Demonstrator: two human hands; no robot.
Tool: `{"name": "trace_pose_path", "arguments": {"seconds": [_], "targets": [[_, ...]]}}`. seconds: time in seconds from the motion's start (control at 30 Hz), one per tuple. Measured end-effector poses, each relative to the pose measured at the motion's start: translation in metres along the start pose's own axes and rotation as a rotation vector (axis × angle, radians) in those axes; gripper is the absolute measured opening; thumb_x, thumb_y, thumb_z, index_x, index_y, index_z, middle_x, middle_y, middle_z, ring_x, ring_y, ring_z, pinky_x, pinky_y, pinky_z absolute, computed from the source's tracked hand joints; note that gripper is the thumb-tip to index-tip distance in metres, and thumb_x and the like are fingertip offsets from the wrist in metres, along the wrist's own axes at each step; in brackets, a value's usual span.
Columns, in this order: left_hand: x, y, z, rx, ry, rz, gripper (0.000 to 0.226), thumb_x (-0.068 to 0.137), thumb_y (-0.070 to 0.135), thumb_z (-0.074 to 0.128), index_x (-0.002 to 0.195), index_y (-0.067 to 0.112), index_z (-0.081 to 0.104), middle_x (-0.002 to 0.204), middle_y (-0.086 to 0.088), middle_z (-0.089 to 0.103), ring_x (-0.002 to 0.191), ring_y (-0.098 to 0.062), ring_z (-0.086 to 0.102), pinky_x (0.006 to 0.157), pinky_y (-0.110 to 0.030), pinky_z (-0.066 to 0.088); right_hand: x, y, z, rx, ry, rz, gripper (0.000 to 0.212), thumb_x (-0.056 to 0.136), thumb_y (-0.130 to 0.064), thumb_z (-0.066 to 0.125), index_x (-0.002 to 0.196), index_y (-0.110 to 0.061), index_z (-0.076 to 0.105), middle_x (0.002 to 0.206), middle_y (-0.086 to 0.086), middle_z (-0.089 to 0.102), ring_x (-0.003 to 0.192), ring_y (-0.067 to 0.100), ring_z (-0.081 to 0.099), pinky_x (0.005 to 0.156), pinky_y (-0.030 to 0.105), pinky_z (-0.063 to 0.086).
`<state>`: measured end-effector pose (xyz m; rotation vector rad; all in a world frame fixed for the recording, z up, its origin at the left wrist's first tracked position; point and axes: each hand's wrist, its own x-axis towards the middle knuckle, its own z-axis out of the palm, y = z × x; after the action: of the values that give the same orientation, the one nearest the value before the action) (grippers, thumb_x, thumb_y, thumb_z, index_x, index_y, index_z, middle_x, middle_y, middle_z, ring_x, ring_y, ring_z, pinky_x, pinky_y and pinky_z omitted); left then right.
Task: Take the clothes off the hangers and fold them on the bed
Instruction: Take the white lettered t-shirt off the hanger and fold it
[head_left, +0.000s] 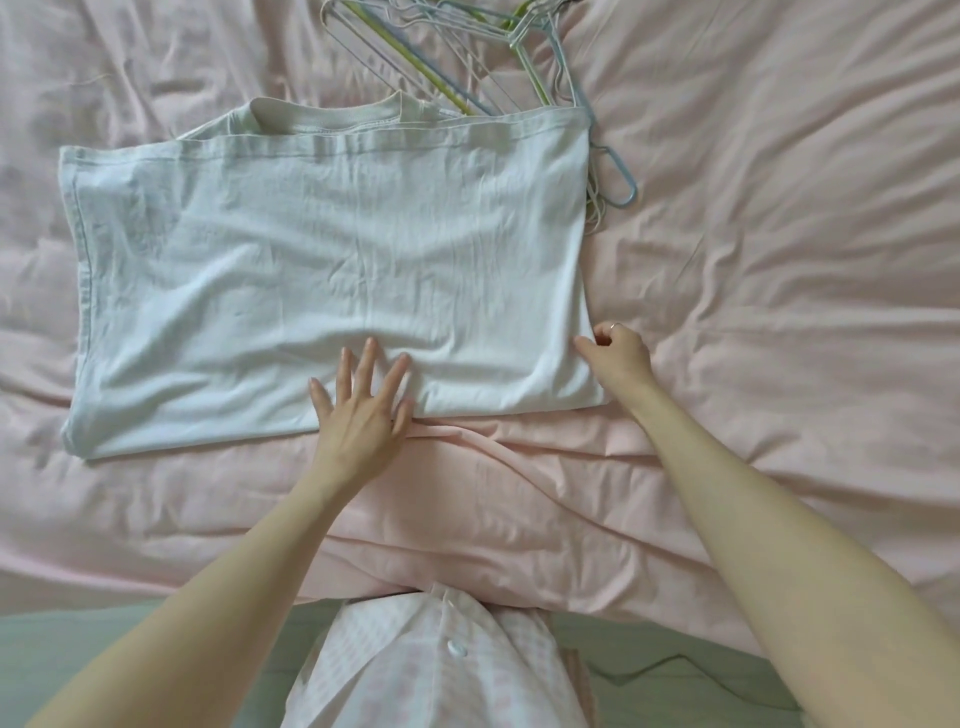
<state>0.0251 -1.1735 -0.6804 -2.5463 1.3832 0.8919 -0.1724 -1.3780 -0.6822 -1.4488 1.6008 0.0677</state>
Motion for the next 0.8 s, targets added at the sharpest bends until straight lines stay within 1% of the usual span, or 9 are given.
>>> {"name": "trace_pose_path", "arguments": {"seconds": [0.07,0.13,0.23,0.3,0.43,0.53,0.6,0.67,0.8], "targets": [[0.006,0.000,-0.003,0.007,-0.005,-0.001,0.051,0.101,0.037,0.027,0.150,0.034,0.013,0.159,-0.002,-0.009,0.145,-0.028,-0.012,0.109,-0.063,0.002,0.004,0.000,0.000,0.049,0.068,0.102,0.021,0.089,-0.023,0.056,0.071,-0.012,0.053,0.074,0.004,0.053,0.077,0.020,0.047,0.063,0.028,0.034],[0.012,-0.003,-0.005,0.012,-0.011,-0.008,0.052,0.101,0.038,0.026,0.150,0.034,0.010,0.159,-0.002,-0.012,0.145,-0.028,-0.014,0.109,-0.063,0.001,0.000,0.009,0.001,0.127,0.166,0.221,0.021,0.091,-0.026,0.050,0.081,-0.011,0.060,0.085,0.007,0.058,0.083,0.021,0.049,0.072,0.028,0.038],[0.015,-0.008,-0.003,0.059,-0.033,0.004,0.056,0.100,0.040,0.029,0.150,0.035,0.005,0.158,-0.002,-0.016,0.144,-0.029,-0.017,0.109,-0.064,0.001,-0.017,0.025,0.005,0.230,0.264,0.388,0.039,0.094,-0.041,0.044,0.093,-0.005,0.060,0.095,0.008,0.060,0.091,0.026,0.059,0.079,0.034,0.047],[0.014,-0.010,-0.001,0.082,-0.065,0.017,0.060,0.099,0.042,0.031,0.150,0.036,0.000,0.157,-0.001,-0.019,0.143,-0.028,-0.019,0.108,-0.064,-0.001,-0.028,0.028,0.012,0.542,0.215,0.511,0.047,0.093,-0.050,0.045,0.091,-0.006,0.058,0.098,0.010,0.063,0.095,0.028,0.064,0.081,0.038,0.054],[0.012,-0.013,0.001,0.093,-0.163,0.083,0.056,0.099,0.046,0.026,0.149,0.039,0.001,0.158,0.001,-0.015,0.143,-0.028,-0.019,0.108,-0.065,-0.003,-0.050,0.014,0.030,1.094,-0.027,0.671,0.059,0.091,-0.055,0.047,0.127,-0.009,0.046,0.116,0.013,0.052,0.117,0.026,0.052,0.090,0.033,0.045],[0.008,-0.017,-0.001,0.150,-0.183,0.192,0.059,0.093,0.058,0.011,0.149,0.040,0.007,0.159,0.004,-0.007,0.145,-0.027,-0.011,0.109,-0.063,0.002,-0.055,0.001,0.042,1.353,-0.043,0.684,0.049,0.088,-0.049,0.057,0.120,-0.012,0.052,0.115,0.007,0.055,0.112,0.024,0.055,0.082,0.035,0.048],[0.002,-0.025,-0.005,0.156,-0.159,0.279,0.077,0.078,0.061,-0.007,0.148,0.037,0.016,0.159,0.004,0.003,0.146,-0.025,-0.003,0.109,-0.061,0.007,-0.055,-0.008,0.045,1.401,-0.027,0.655,0.029,0.089,-0.042,0.059,0.101,-0.016,0.057,0.099,0.006,0.061,0.092,0.024,0.059,0.070,0.038,0.049],[-0.004,-0.038,-0.009,0.155,-0.130,0.304,0.081,0.076,0.057,-0.010,0.148,0.033,0.019,0.158,0.002,0.009,0.146,-0.025,0.002,0.109,-0.060,0.009,-0.056,-0.019,0.051,1.394,0.025,0.598,0.023,0.092,-0.036,0.055,0.104,-0.016,0.058,0.093,0.005,0.062,0.084,0.023,0.059,0.073,0.039,0.049],[-0.014,-0.076,-0.014,0.136,-0.086,0.150,0.052,0.100,0.044,0.018,0.150,0.033,0.012,0.159,0.001,0.000,0.146,-0.028,-0.009,0.109,-0.062,-0.004,-0.054,-0.034,0.062,1.006,0.366,0.370,0.032,0.095,-0.030,0.049,0.124,-0.016,0.054,0.118,0.004,0.062,0.105,0.020,0.059,0.089,0.038,0.051]]}}
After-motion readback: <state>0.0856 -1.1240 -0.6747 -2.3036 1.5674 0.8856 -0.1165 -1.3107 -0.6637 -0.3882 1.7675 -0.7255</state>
